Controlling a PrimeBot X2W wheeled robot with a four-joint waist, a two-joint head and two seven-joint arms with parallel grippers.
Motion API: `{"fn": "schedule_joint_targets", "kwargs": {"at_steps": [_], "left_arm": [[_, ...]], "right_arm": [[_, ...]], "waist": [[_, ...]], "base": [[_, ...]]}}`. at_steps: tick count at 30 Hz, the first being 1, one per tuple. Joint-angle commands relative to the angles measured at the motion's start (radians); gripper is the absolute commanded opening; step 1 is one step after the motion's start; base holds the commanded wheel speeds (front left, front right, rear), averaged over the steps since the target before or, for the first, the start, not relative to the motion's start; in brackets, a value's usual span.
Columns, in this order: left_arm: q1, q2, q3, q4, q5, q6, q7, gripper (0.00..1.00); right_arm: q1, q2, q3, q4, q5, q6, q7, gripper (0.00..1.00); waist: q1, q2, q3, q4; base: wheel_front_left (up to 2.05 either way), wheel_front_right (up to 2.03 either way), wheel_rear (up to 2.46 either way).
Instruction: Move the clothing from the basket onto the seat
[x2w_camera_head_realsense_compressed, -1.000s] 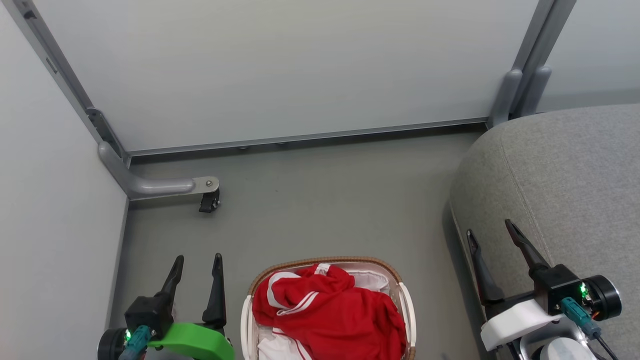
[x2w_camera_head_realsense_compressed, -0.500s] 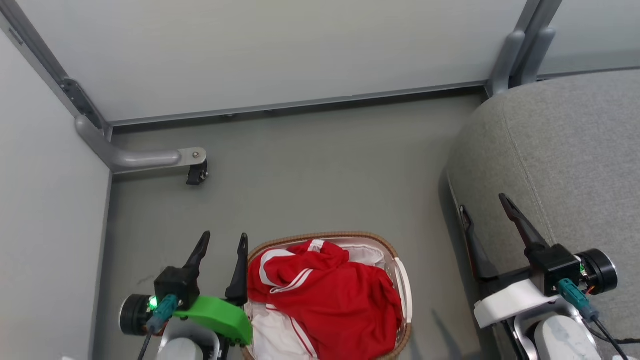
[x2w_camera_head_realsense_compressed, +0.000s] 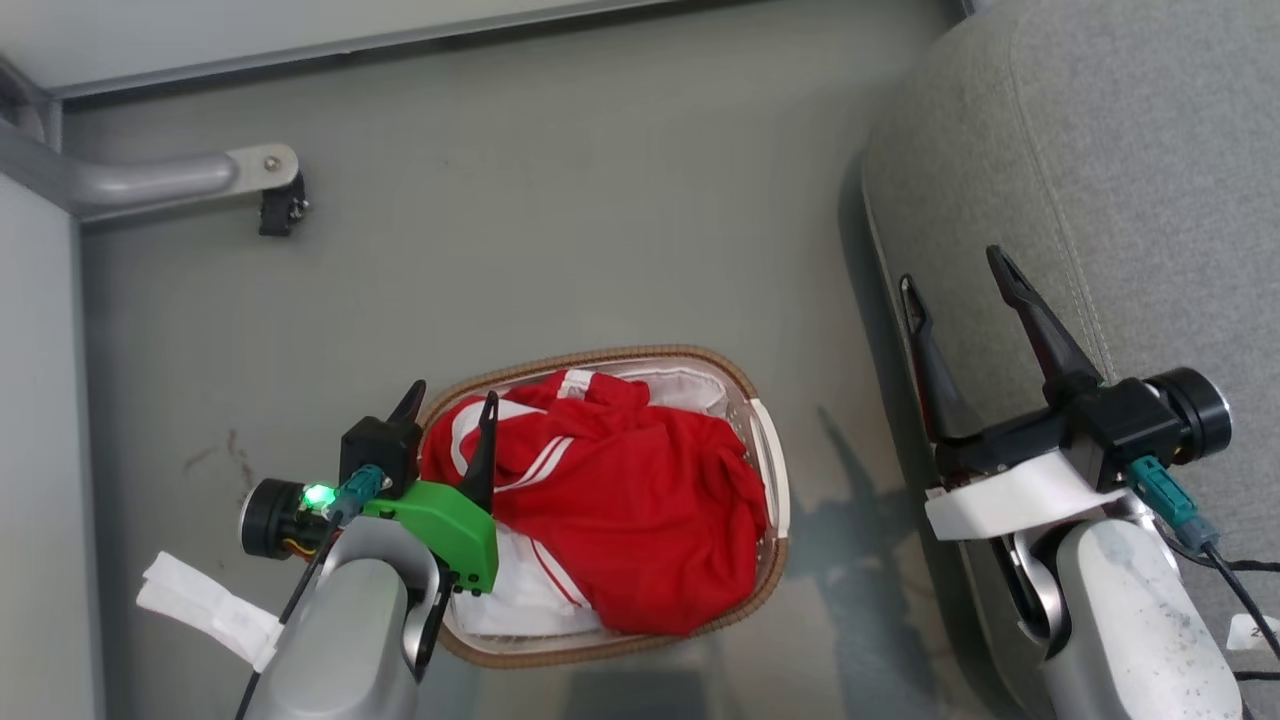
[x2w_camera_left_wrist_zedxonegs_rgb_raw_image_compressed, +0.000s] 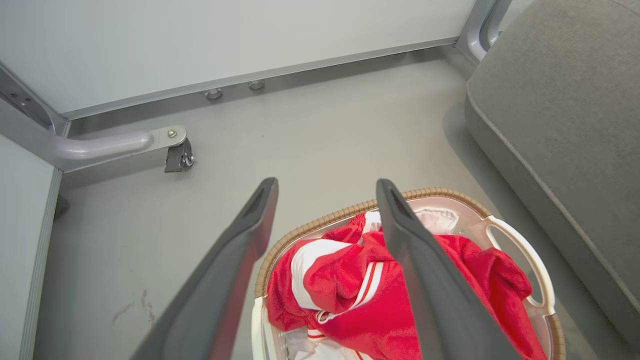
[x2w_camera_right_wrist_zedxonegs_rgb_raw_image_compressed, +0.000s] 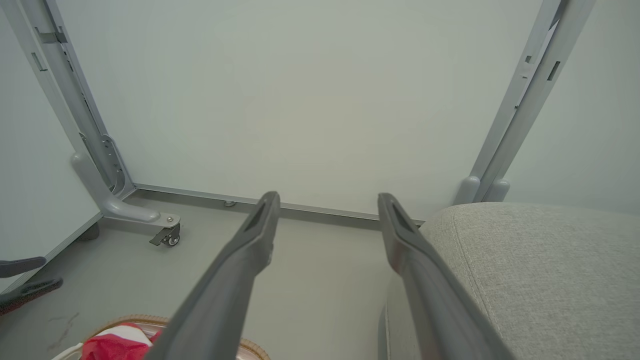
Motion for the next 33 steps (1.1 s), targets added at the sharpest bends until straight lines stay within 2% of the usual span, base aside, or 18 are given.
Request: {"fn": "schedule_joint_targets", "kwargs": {"at_steps": [1,12,26,27,28,29,31,32,33], "left_arm": [[-0.036,0.012,-0.001,0.023,0.011,-0.003,-0.001,1.0],[-0.149,0.062,0.009,0.219,0.025,0.006,-0.001,1.0],[-0.21,0.09,0.044,0.31,0.0,0.042,-0.001,1.0],[-0.213,0.091,0.045,0.313,-0.002,0.041,-0.001,0.93],[-0.216,0.09,0.045,0.315,-0.003,0.039,-0.001,0.64],[-0.22,0.088,0.044,0.315,-0.003,0.036,-0.001,0.42],[-0.224,0.085,0.043,0.308,-0.005,0.031,-0.001,0.1],[-0.224,0.083,0.042,0.303,-0.005,0.03,-0.001,0.0],[-0.222,0.082,0.042,0.299,-0.006,0.029,-0.001,0.0]], "right_arm": [[-0.024,-0.003,0.002,-0.013,0.007,-0.001,-0.002,1.0],[-0.101,-0.003,0.038,-0.052,0.059,-0.001,-0.002,1.0],[-0.133,-0.003,0.046,-0.061,0.085,-0.001,-0.002,1.0],[-0.136,-0.003,0.047,-0.061,0.088,-0.001,-0.002,1.0],[-0.138,-0.003,0.048,-0.061,0.089,-0.001,-0.002,1.0],[-0.138,-0.003,0.049,-0.06,0.089,-0.001,-0.002,1.0],[-0.138,-0.003,0.049,-0.058,0.091,-0.001,-0.002,1.0],[-0.137,-0.003,0.049,-0.056,0.091,-0.001,-0.002,1.0],[-0.136,-0.003,0.049,-0.053,0.09,-0.001,-0.002,1.0]], "waist": [[-0.0001,0.0,0.135,-0.08],[-0.0001,0.0,0.291,-0.147],[-0.0001,0.0,0.351,-0.18],[-0.0001,0.0,0.352,-0.181],[-0.0001,0.0,0.351,-0.182],[-0.0001,0.0,0.351,-0.182],[-0.0001,0.0,0.348,-0.182],[-0.0001,0.0,0.345,-0.181],[-0.0001,0.0,0.34,-0.178]], "base": [[0.0,0.0,0.0],[0.0,0.0,0.0],[0.0,0.0,0.0],[0.0,0.0,0.0],[0.0,0.0,0.0],[0.0,0.0,0.0],[0.0,0.0,0.0],[0.0,0.0,0.0],[0.0,0.0,0.0]]}}
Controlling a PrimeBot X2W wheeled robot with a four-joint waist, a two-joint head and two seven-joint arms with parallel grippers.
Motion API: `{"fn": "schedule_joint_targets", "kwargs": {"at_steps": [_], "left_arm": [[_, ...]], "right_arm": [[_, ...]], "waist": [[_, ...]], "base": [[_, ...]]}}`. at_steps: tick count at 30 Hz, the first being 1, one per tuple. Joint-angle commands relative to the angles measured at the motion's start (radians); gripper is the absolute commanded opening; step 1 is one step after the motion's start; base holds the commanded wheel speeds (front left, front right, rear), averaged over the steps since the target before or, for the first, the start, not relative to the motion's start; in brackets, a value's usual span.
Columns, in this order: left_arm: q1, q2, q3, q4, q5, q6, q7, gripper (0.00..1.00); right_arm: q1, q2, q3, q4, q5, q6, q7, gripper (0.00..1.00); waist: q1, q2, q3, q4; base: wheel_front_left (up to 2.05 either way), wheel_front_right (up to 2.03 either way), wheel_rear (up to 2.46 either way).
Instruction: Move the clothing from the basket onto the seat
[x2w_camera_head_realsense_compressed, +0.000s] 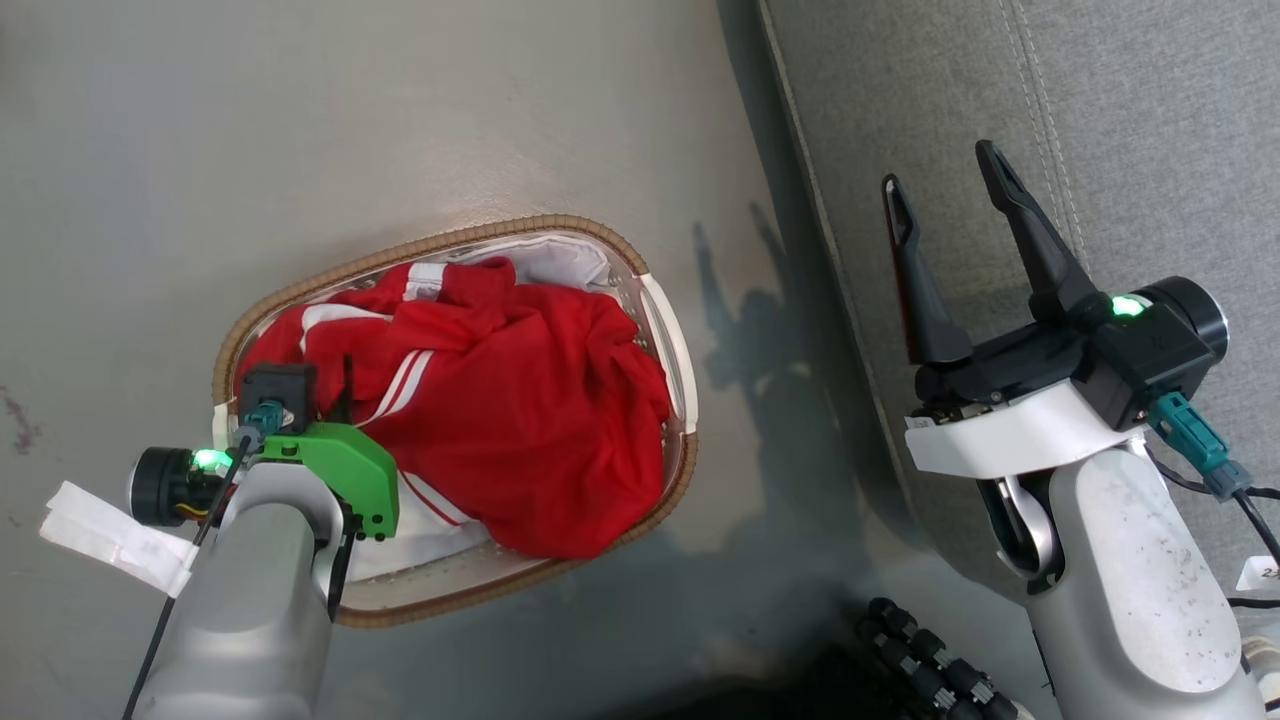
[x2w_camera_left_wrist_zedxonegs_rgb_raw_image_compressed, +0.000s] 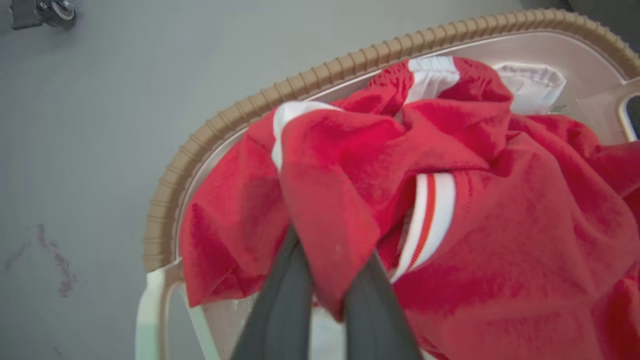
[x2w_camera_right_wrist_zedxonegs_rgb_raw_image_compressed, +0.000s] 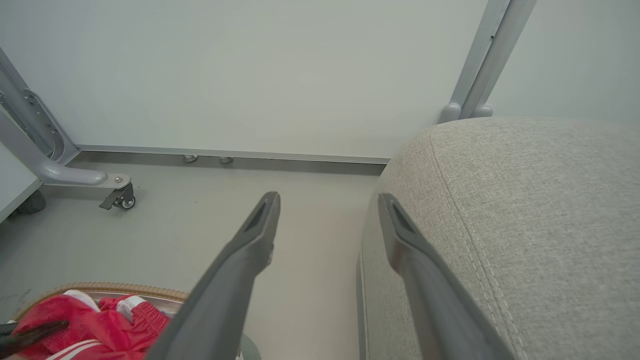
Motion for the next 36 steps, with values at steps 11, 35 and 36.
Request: {"fn": "schedule_joint_targets", "kwargs": {"at_steps": [11,35,36], "left_arm": [[0.036,-0.02,-0.01,-0.089,-0.004,-0.02,-0.001,0.0],[0.162,0.01,-0.211,-0.473,-0.034,-0.046,-0.001,0.0],[0.148,0.024,-0.245,-0.49,-0.037,-0.046,-0.001,0.0]], "right_arm": [[0.021,-0.003,-0.005,0.025,-0.025,-0.001,-0.002,1.0],[0.243,-0.004,0.002,0.111,-0.094,-0.001,-0.002,1.0],[0.255,-0.004,0.004,0.113,-0.094,-0.001,-0.002,1.0]], "waist": [[-0.0001,0.0,-0.099,0.054],[-0.0001,0.0,-0.606,0.194],[-0.0001,0.0,-0.623,0.197]], "base": [[0.0,0.0,0.0],[0.0,0.0,0.0],[0.0,0.0,0.0]]}}
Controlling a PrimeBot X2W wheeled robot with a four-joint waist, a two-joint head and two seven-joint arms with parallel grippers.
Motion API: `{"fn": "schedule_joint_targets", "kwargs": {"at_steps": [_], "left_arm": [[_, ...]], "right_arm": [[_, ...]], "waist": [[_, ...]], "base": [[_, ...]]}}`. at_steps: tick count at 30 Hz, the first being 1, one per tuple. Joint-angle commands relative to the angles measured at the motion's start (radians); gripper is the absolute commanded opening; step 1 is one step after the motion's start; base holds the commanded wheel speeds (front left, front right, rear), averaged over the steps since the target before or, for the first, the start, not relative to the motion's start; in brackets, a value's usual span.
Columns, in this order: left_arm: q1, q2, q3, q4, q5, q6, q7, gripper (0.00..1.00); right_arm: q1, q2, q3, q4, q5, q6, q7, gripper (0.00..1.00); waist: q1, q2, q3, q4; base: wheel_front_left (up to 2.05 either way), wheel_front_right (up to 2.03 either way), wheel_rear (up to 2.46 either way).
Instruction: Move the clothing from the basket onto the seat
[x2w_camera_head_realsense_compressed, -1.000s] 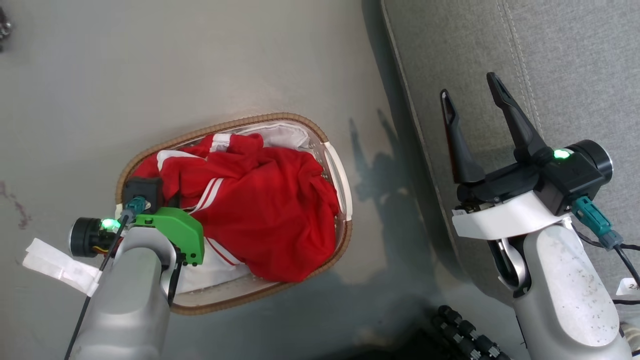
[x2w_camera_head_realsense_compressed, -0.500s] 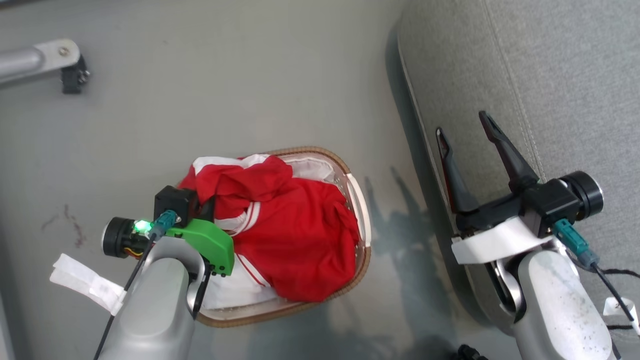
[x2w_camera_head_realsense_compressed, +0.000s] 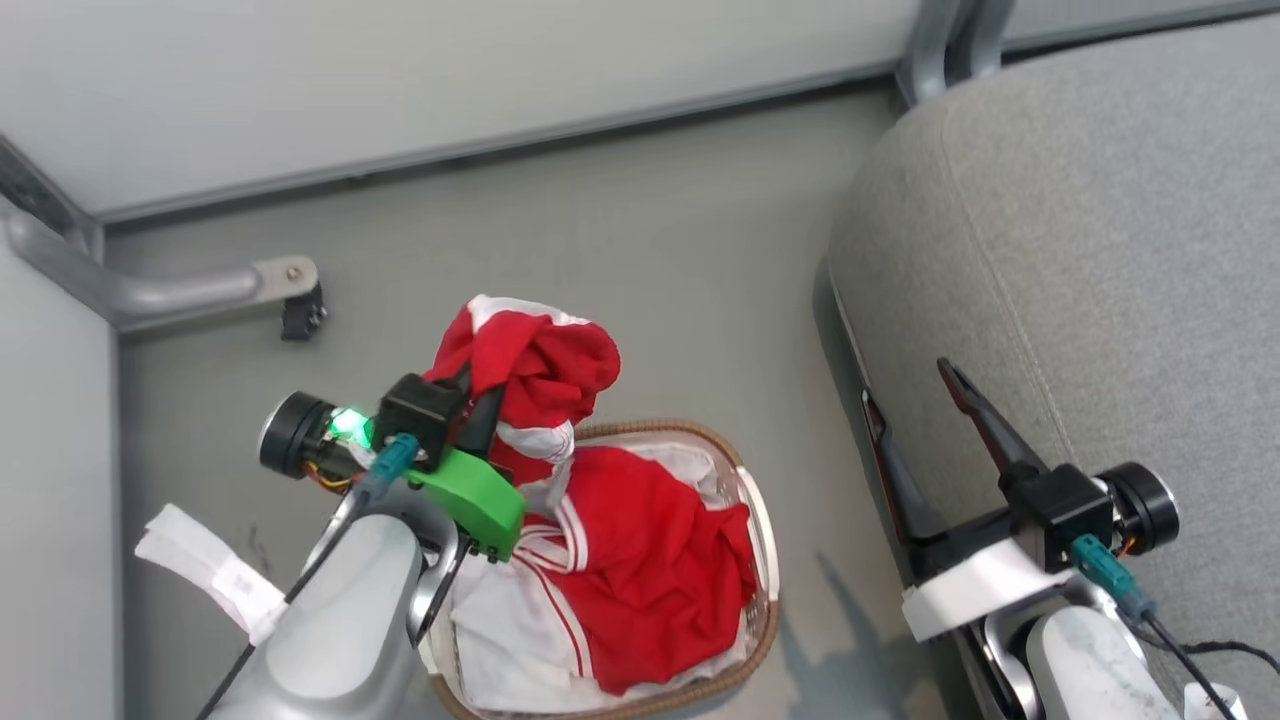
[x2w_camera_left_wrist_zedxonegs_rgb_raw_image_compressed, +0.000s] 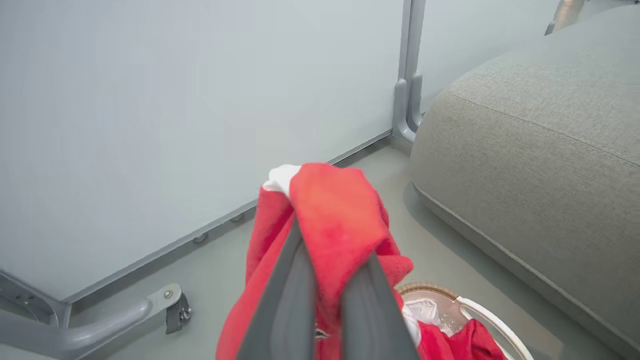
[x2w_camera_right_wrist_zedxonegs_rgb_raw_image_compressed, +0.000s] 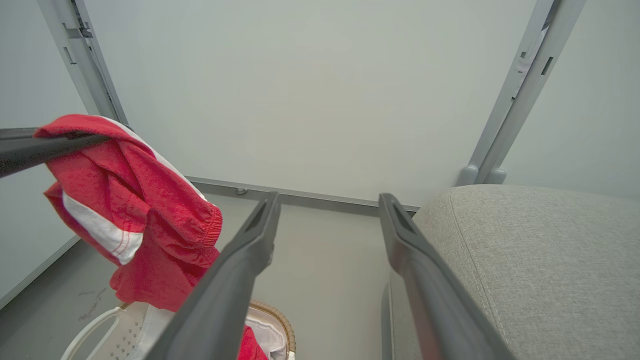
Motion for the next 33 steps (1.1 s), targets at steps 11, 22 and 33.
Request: {"fn": "schedule_joint_targets", "kwargs": {"at_steps": [11,22,33], "left_arm": [[-0.214,0.144,-0.28,-0.129,-0.081,-0.002,0.016,0.0],[-0.417,0.175,-0.376,-0.248,-0.125,-0.002,0.028,0.0],[-0.482,0.17,-0.426,-0.288,-0.149,-0.002,0.02,0.0]], "right_arm": [[0.085,-0.004,0.026,0.01,0.004,-0.001,-0.002,1.0],[0.061,-0.004,0.06,0.011,-0.004,-0.001,-0.002,1.0],[-0.036,-0.004,0.092,0.041,-0.049,-0.001,-0.002,1.0]], "waist": [[0.0001,0.0,-0.244,0.064],[0.0001,0.0,-0.276,0.069],[0.0001,0.0,-0.278,0.066]], "base": [[0.0,0.0,0.0],[0.0,0.0,0.0],[0.0,0.0,0.0]]}}
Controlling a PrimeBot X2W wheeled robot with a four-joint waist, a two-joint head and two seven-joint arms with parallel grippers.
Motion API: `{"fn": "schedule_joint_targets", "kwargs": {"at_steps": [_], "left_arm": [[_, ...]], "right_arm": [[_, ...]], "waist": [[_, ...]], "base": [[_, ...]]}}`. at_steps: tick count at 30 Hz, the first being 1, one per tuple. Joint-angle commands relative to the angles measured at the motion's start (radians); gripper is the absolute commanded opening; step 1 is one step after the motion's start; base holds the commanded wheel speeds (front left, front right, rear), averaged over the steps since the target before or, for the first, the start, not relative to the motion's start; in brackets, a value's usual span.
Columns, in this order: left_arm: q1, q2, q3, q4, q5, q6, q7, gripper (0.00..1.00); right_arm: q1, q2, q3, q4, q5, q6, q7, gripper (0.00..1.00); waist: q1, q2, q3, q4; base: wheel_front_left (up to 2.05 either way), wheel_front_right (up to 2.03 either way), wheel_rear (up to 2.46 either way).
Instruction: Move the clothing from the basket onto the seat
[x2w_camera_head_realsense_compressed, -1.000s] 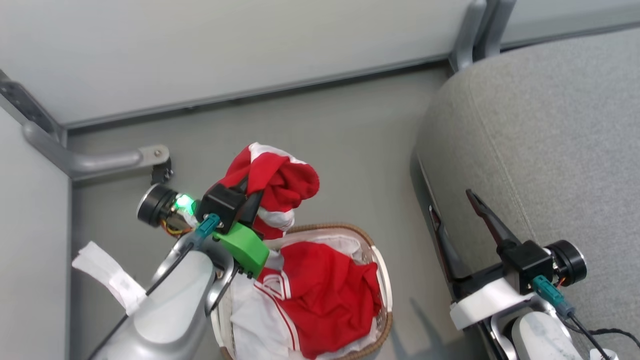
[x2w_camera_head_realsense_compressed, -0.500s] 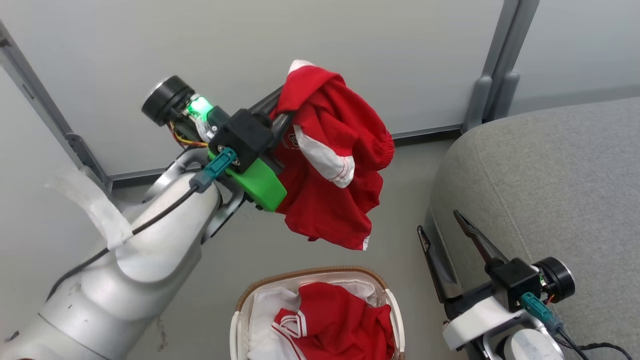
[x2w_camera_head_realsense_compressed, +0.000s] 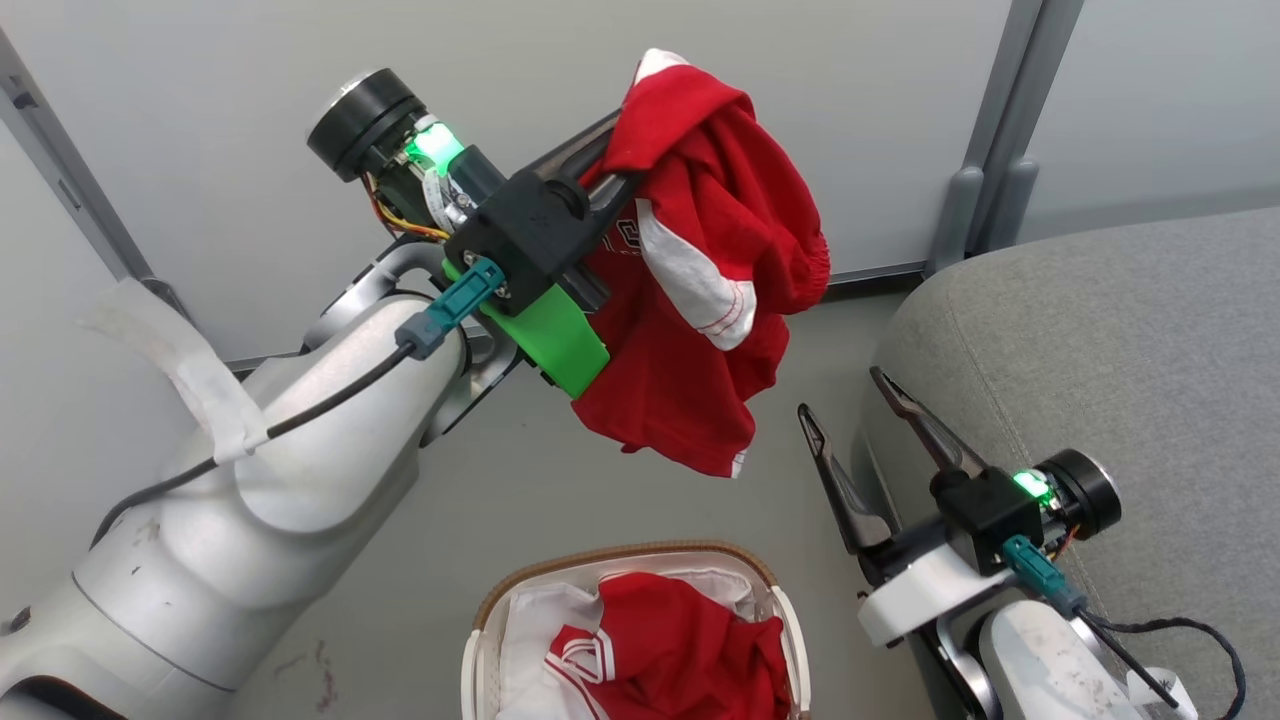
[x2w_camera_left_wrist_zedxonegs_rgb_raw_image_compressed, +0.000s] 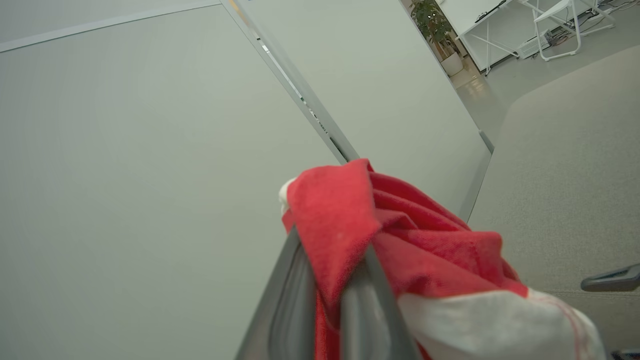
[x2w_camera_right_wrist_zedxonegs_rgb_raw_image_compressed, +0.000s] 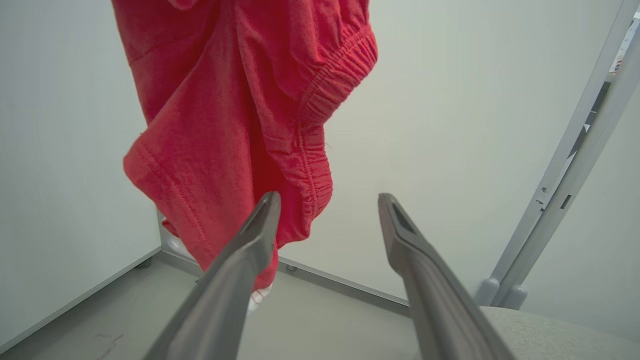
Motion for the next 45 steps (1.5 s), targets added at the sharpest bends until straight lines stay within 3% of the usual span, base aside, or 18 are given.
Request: {"fn": "schedule_joint_targets", "kwargs": {"at_steps": [1,18,19,20,22,41,43,45], "left_arm": [[-0.018,-0.003,-0.006,-0.006,-0.004,0.0,-0.006,0.0],[0.029,-0.027,-0.08,-0.035,-0.04,0.0,-0.01,0.0],[0.034,-0.027,-0.081,-0.032,-0.046,0.0,-0.011,0.0],[0.037,-0.026,-0.082,-0.029,-0.048,0.0,-0.01,0.0],[0.041,-0.023,-0.081,-0.023,-0.057,0.0,-0.011,0.0],[0.133,-0.014,-0.06,0.045,-0.12,0.02,-0.023,0.0],[0.165,-0.023,-0.044,0.051,-0.137,0.034,-0.025,0.15],[0.203,-0.032,-0.03,0.055,-0.151,0.043,-0.026,0.66]], "right_arm": [[-0.025,-0.004,0.0,0.01,-0.011,-0.001,-0.002,1.0],[-0.245,-0.004,0.127,0.139,-0.011,-0.001,-0.002,1.0],[-0.252,-0.004,0.135,0.143,-0.005,-0.001,-0.002,0.46],[-0.255,-0.004,0.139,0.146,0.001,-0.001,-0.002,0.38],[-0.261,-0.004,0.148,0.148,0.01,-0.001,-0.002,0.02],[-0.245,-0.004,0.121,0.096,0.014,-0.001,-0.002,0.0],[-0.239,-0.004,0.111,0.089,0.015,-0.001,-0.002,0.0],[-0.234,-0.004,0.099,0.083,0.015,-0.001,-0.002,0.0]], "waist": [[0.0001,0.0,0.001,0.001],[0.0001,0.0,0.002,0.022],[0.0001,0.0,0.002,0.023],[0.0001,0.0,0.003,0.024],[0.0001,0.0,0.004,0.025],[0.0001,0.0,0.027,0.013],[0.0001,0.0,0.031,0.011],[0.0001,0.0,0.034,0.01]], "base": [[0.0,0.0,0.0],[0.0,0.0,0.0],[0.0,0.0,0.0],[0.0,0.0,0.0],[0.0,0.0,0.0],[0.0,0.0,0.0],[0.0,0.0,0.0],[0.0,0.0,0.0]]}}
